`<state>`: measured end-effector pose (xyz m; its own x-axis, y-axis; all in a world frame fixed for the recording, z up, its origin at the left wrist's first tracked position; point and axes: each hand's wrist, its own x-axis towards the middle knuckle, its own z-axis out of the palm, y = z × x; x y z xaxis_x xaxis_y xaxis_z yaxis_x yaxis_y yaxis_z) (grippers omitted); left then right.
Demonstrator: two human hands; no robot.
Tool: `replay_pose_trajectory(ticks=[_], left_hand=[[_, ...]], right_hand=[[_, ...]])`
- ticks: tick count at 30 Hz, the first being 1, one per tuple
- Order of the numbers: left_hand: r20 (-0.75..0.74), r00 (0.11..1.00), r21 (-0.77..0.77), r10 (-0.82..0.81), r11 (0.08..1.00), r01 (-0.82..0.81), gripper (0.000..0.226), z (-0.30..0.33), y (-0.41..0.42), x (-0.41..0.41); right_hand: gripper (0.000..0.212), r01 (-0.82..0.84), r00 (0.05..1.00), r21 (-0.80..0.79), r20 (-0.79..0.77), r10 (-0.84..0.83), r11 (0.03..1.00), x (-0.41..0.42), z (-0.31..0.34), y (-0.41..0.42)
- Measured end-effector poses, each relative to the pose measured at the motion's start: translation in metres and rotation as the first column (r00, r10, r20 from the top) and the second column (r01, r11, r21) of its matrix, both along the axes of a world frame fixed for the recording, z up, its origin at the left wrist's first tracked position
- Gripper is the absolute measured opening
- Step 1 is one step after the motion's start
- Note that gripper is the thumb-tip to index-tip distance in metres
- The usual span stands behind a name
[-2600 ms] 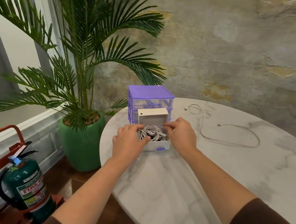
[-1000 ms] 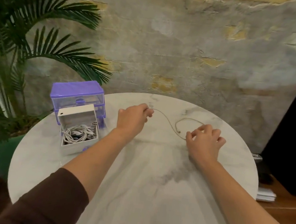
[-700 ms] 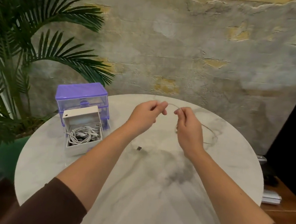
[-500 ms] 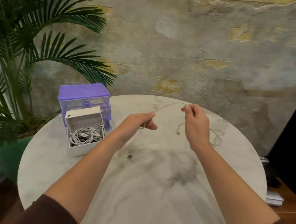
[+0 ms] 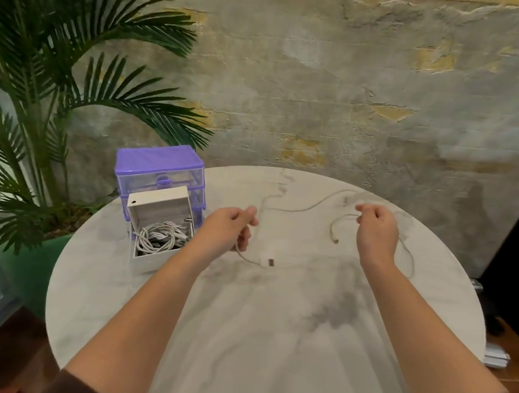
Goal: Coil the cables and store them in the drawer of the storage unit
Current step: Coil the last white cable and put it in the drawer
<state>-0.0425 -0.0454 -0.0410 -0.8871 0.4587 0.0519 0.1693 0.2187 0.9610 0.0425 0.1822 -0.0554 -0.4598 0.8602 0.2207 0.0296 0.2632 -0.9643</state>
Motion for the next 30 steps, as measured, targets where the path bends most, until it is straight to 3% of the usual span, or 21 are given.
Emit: replay_pose_trajectory(ticks=[2,4,8,12,15,18,20,22,24,25,27,30], left_hand=[[0.124,0.99,0.164,0.059,0.983,-0.079,0.031,0.009,0.002,0.003],[0.099,0.988,0.158,0.118,0.978,-0.133,0.031,0.015,0.003,0.004],[-0.029,0.98,0.108,0.198,0.975,-0.194,0.031,0.023,0.004,0.008],[-0.123,0.943,0.077,0.31,0.95,-0.302,0.031,0.028,0.003,0.005],[-0.199,0.919,0.065,0.34,0.941,-0.333,0.031,0.031,0.001,0.001],[-0.251,0.916,0.014,0.312,0.948,-0.319,0.035,0.033,0.006,-0.001],[-0.265,0.924,-0.06,0.274,0.952,-0.299,0.035,0.034,0.01,-0.002],[-0.103,0.96,0.05,0.261,0.965,-0.257,0.028,0.032,0.014,-0.006],[0.147,0.972,0.234,0.182,0.949,-0.213,0.023,0.033,0.014,-0.004],[0.198,0.974,0.266,0.114,0.95,-0.166,0.022,0.031,0.013,-0.002],[0.201,0.979,0.242,-0.022,0.97,-0.028,0.023,0.029,0.01,0.002],[0.162,0.976,0.161,-0.144,0.98,0.118,0.024,0.024,0.005,0.004]], right_hand=[[0.033,-0.052,0.982,0.148,0.187,0.023,0.988,0.0,-0.01,-0.001],[0.056,-0.098,0.961,0.314,0.277,0.008,0.944,0.003,-0.016,-0.014],[0.084,-0.194,0.969,0.68,0.245,0.03,0.707,0.009,-0.017,-0.054],[0.098,-0.089,0.996,0.74,0.06,0.066,0.667,0.014,-0.013,-0.073],[0.09,-0.099,0.993,0.847,0.049,0.108,0.522,0.019,-0.008,-0.079],[0.065,-0.324,0.944,0.864,0.324,0.067,0.386,0.014,-0.005,-0.087],[0.06,-0.537,0.824,0.736,0.562,0.072,0.413,0.011,-0.007,-0.095],[0.058,-0.611,0.758,0.614,0.635,0.147,0.5,0.008,-0.009,-0.1],[0.055,-0.587,0.773,0.504,0.582,0.252,0.634,0.003,-0.008,-0.103],[0.056,-0.567,0.78,0.421,0.551,0.297,0.708,0.0,-0.005,-0.102],[0.055,-0.509,0.802,0.261,0.488,0.343,0.82,-0.011,0.002,-0.098],[0.031,-0.481,0.84,0.137,0.355,0.411,0.866,-0.025,0.008,-0.09]])
